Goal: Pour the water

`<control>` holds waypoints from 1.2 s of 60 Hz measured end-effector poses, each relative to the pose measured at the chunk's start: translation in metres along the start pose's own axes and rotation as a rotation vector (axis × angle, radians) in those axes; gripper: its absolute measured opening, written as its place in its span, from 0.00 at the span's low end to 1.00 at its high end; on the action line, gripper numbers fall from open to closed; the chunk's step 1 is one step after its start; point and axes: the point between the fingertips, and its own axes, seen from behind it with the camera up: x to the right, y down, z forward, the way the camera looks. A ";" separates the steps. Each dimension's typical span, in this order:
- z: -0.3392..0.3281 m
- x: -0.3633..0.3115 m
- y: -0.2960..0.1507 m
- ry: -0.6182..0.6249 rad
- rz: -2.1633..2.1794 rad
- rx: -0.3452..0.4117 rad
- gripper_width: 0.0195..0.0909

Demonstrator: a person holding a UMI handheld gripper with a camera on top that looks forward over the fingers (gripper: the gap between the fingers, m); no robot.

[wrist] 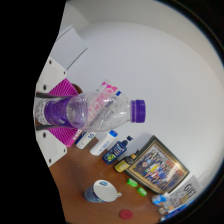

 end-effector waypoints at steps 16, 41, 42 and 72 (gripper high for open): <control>0.036 0.048 -0.067 -0.128 0.768 0.031 0.23; 0.055 0.095 -0.047 -0.129 1.264 -0.047 0.23; 0.055 0.094 -0.046 -0.127 1.254 -0.054 0.23; 0.012 0.135 -0.198 0.077 -0.170 0.028 0.23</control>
